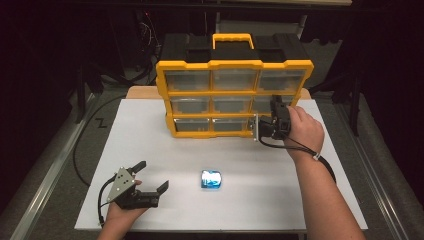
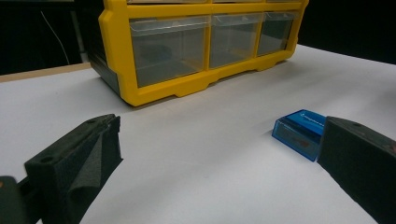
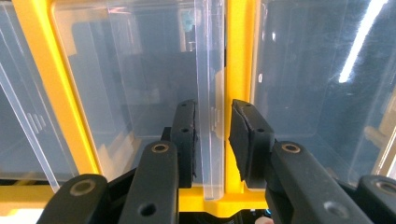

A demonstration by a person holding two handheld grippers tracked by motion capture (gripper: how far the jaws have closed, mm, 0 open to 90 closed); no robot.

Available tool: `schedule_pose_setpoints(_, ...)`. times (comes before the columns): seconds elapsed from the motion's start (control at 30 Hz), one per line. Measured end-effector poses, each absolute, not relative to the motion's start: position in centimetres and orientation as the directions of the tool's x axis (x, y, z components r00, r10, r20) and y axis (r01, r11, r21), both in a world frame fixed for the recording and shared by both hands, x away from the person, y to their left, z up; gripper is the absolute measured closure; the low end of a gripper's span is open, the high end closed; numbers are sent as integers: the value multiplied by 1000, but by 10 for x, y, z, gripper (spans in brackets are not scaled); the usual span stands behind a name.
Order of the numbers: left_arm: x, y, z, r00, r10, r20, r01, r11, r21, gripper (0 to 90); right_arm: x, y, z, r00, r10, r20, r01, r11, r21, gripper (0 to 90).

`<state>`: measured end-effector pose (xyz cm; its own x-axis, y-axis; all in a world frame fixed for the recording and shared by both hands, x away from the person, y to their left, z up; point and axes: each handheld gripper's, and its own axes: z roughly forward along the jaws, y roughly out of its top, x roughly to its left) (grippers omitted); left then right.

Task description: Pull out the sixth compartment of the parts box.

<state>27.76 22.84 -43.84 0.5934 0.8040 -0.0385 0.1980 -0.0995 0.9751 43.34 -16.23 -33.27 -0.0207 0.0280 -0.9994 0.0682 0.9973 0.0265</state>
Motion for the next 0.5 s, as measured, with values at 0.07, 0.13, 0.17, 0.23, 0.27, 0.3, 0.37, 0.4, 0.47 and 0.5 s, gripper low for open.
schedule_pose_setpoints(0.07,278,228,-438,593,804,-39,199,-100,975,3,434,-162,-332,-20,12,-1000,63,998,11,748)
schedule_pose_setpoints(0.13,278,228,-438,594,804,-39,199,-99,975,3,434,-161,-333,-16,14,-1000,56,998,13,762)
schedule_pose_setpoints(0.17,278,228,-438,594,804,-39,199,-99,975,3,434,-161,-333,-16,14,-1000,56,998,13,762)
schedule_pose_setpoints(0.23,278,228,-438,594,803,-39,198,-100,975,3,434,-162,-333,-19,11,-1000,58,998,10,781)
schedule_pose_setpoints(0.27,278,228,-438,594,804,-39,198,-99,975,3,434,-162,-333,-19,11,-1000,58,998,10,781)
schedule_pose_setpoints(0.3,278,228,-438,594,804,-40,199,-99,975,3,434,-162,-333,-22,2,-1000,66,998,1,782)
schedule_pose_setpoints(0.37,278,228,-438,593,804,-40,199,-99,975,3,434,-162,-333,-20,1,-1000,65,998,0,784)
schedule_pose_setpoints(0.4,278,229,-438,593,804,-39,199,-99,975,3,435,-162,-333,-18,-1,-1000,62,998,-2,786)
schedule_pose_setpoints(0.47,278,229,-438,593,804,-40,199,-98,975,3,435,-162,-334,-13,-3,-1000,60,998,-4,789)
schedule_pose_setpoints(0.5,278,228,-438,593,804,-40,199,-98,975,3,435,-162,-335,-11,2,-1000,61,998,1,789)
